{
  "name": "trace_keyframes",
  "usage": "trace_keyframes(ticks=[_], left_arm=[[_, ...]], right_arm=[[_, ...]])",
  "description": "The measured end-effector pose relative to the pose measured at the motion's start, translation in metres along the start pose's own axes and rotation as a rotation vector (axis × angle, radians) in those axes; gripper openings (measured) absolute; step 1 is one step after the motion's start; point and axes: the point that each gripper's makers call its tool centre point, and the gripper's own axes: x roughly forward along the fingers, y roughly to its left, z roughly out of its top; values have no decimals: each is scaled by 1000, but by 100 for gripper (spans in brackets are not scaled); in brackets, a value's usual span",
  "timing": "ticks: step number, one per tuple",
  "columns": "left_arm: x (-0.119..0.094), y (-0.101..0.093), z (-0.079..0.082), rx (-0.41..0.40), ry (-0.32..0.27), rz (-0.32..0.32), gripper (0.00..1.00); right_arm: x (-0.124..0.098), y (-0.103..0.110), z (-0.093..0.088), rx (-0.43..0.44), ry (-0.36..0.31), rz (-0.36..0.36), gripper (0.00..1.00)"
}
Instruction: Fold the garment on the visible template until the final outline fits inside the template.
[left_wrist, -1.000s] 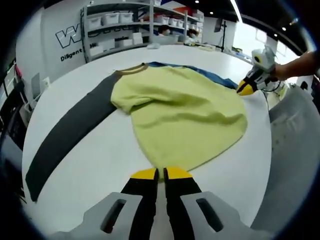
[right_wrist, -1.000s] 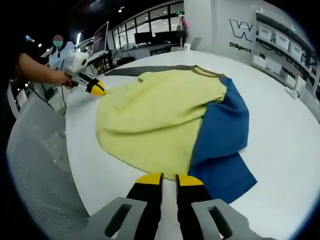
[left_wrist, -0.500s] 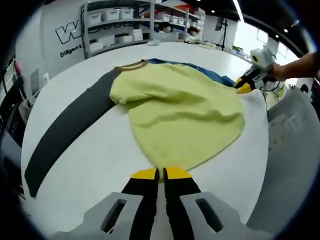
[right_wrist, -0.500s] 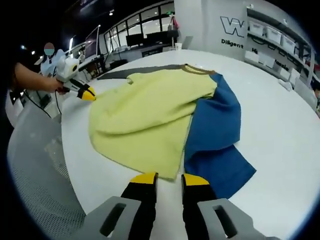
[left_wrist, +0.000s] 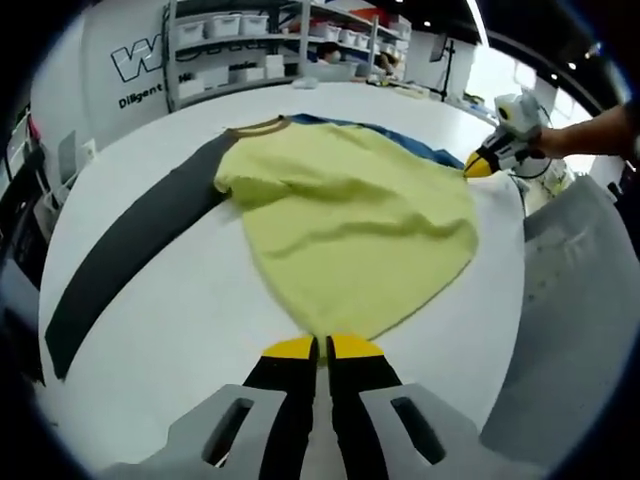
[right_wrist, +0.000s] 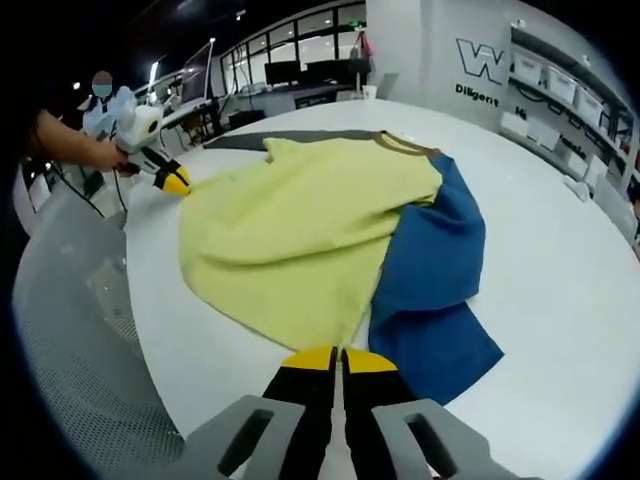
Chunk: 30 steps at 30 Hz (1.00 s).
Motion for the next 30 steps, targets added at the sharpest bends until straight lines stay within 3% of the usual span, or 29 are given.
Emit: trace_keyframes(ticks=[18, 30], left_arm=[[-23, -28, -23, -14, 15, -83, 3], [-27, -51, -34, -23, 41, -133, 3]], right_arm=[[-22, 19, -26, -28, 57, 24, 0], [-40, 32, -45, 50, 94, 28, 0]])
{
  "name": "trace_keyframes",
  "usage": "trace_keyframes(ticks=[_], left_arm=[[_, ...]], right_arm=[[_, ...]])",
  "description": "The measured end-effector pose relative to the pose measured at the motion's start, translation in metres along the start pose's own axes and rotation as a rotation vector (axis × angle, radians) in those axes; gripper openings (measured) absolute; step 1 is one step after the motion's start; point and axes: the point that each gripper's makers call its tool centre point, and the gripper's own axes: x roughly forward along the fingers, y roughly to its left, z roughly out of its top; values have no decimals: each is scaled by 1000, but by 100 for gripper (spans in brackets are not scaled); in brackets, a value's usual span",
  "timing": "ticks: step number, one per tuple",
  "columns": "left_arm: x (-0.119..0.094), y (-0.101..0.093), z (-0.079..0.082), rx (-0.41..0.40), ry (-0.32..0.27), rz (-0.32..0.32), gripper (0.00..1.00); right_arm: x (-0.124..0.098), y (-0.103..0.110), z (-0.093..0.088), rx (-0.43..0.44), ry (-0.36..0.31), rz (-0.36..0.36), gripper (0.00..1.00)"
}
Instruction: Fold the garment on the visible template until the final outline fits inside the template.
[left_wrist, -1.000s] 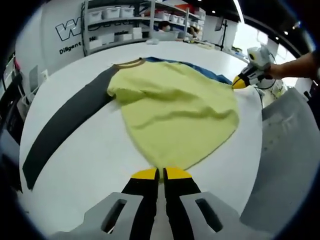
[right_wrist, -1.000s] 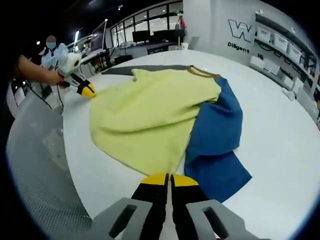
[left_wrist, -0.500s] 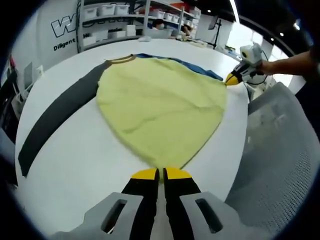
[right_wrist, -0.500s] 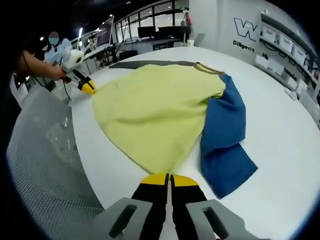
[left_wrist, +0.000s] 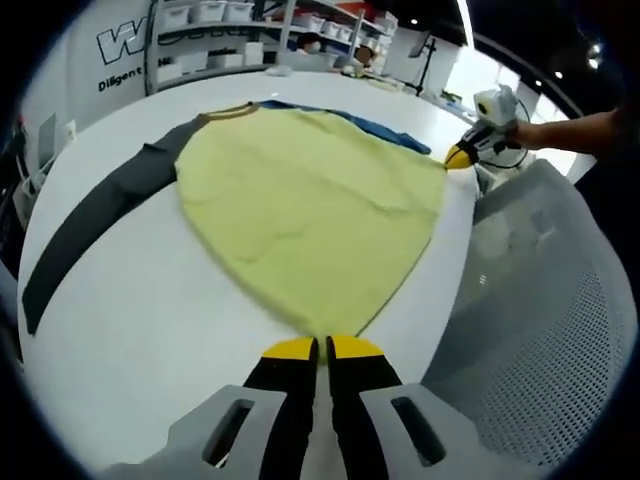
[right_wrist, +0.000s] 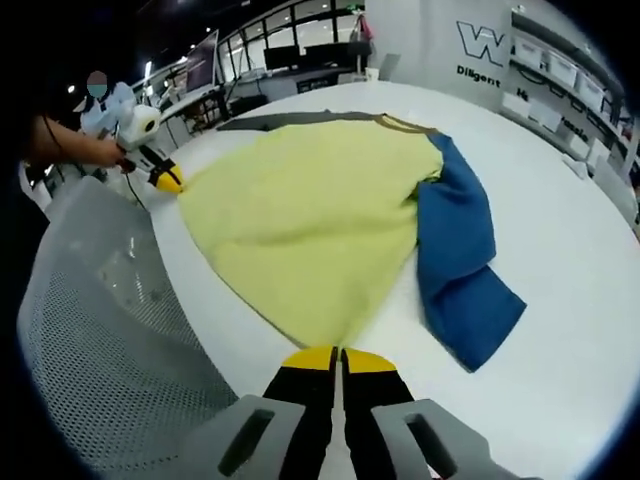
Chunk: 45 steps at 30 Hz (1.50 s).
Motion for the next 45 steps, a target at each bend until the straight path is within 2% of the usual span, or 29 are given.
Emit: trace_keyframes(ticks=[2, 4, 7, 10, 13, 16, 24, 30, 37, 42, 45], left_arm=[[0, 0, 0, -3, -1, 0, 3], [-1, 0, -1, 26, -5, 5, 3], [-2, -2, 1, 60, -12, 10, 4], [-5, -1, 4, 105, -33, 20, 5], [-7, 0, 3, 106, -37, 24, 8], [-10, 5, 2, 98, -42, 38, 8], [-14, 10, 6, 95, -47, 58, 6], [-15, 8, 10, 107, -53, 58, 5], [-18, 10, 15, 114, -61, 70, 4], [-19, 11, 17, 121, -68, 77, 5], [-19, 11, 19, 148, -76, 84, 8]], right_arm=[[0, 3, -5, 4, 7, 11, 0], [1, 2, -6, -4, 5, 10, 0], [-2, 4, 0, 6, -14, 20, 0], [-5, -4, 9, -28, -63, 8, 0], [-9, -15, 17, -5, -97, -13, 12], [-12, -26, 20, 5, -109, -34, 13], [-5, -59, 13, -61, -74, -110, 14], [4, -71, 9, -73, -47, -123, 16], [14, -82, 10, -101, -22, -146, 11], [17, -86, 12, -96, -11, -161, 0], [17, -90, 13, -90, -10, -171, 0]])
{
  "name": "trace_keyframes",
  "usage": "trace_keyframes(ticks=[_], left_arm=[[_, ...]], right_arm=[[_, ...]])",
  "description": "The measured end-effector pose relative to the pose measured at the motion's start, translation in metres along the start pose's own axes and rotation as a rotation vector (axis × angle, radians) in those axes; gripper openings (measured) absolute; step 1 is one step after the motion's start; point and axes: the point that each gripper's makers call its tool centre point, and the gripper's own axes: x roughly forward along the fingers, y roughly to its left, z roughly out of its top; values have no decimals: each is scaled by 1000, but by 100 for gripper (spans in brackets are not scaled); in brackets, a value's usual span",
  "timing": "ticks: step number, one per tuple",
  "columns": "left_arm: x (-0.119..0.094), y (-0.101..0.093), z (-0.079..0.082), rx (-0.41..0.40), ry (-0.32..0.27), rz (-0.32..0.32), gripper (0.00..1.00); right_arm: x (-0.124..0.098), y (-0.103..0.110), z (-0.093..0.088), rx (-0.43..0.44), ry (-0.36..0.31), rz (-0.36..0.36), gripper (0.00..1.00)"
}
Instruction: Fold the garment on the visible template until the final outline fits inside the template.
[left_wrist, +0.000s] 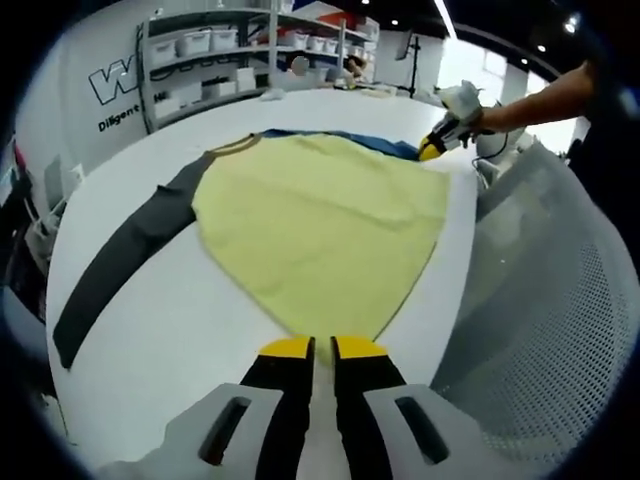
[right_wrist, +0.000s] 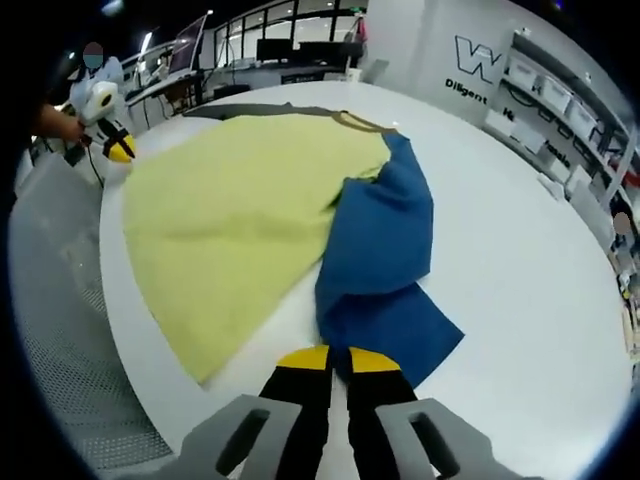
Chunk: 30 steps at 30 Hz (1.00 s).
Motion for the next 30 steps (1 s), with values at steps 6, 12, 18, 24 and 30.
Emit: trace_keyframes(ticks=[6, 12, 18, 24, 30], left_arm=[[0, 2, 9, 35, -49, 19, 27], [2, 0, 16, 52, -92, 21, 53], [5, 1, 19, 67, -112, 39, 73], [7, 3, 17, 45, -108, 44, 83], [6, 3, 17, 55, -107, 47, 80]], right_arm=[[-8, 7, 11, 108, -25, 41, 0], [-22, 11, 31, 199, -76, 86, 0], [-39, 6, 61, 290, -149, 118, 0], [-56, -12, 98, 409, -247, 134, 0], [-72, -39, 118, 476, -323, 105, 0]])
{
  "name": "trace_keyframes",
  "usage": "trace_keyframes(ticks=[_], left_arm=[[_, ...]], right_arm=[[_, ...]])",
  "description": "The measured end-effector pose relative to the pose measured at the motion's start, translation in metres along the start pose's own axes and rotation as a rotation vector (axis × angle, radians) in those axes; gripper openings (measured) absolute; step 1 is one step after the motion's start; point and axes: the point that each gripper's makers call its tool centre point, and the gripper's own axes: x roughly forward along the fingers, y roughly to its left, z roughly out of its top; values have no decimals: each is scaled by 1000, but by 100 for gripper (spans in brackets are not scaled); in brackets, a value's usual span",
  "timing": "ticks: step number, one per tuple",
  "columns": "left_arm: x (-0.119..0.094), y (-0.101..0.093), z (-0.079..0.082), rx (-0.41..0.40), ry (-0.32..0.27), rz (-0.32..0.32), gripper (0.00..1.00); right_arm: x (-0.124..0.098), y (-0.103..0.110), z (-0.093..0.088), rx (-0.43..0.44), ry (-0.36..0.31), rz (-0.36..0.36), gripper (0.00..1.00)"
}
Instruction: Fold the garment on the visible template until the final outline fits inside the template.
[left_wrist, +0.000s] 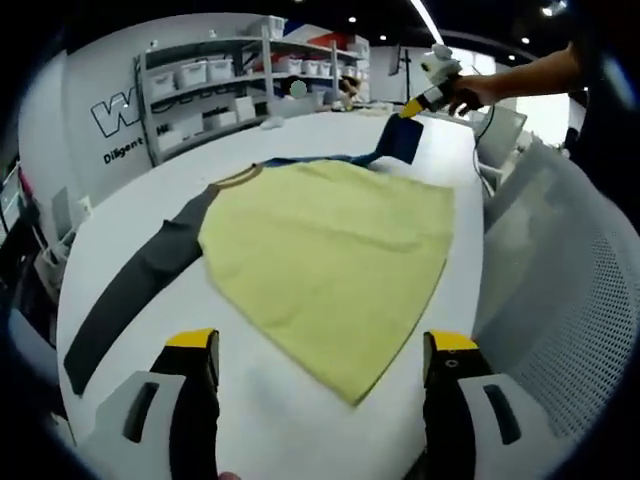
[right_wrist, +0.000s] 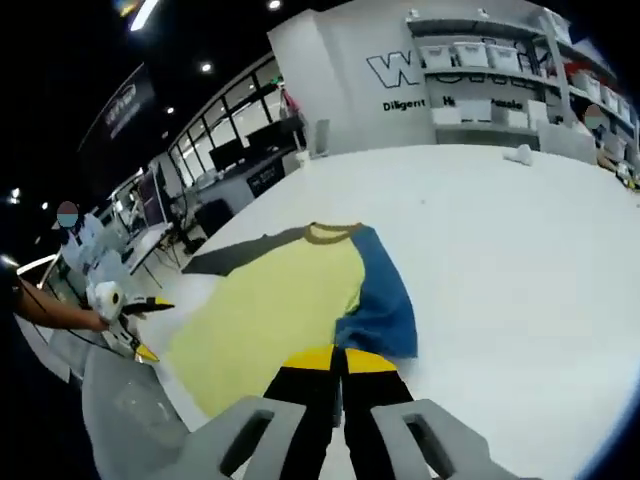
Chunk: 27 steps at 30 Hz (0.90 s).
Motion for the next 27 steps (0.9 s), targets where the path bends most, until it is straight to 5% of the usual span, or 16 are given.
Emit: trace_keyframes(ticks=[12, 27], left_arm=[[-5, 8, 0, -4, 0, 23, 76], [-10, 9, 0, -1, 24, 32, 74]], right_arm=[[-25, -55, 42, 167, -142, -123, 0], [-17, -108, 15, 175, -61, -229, 0]])
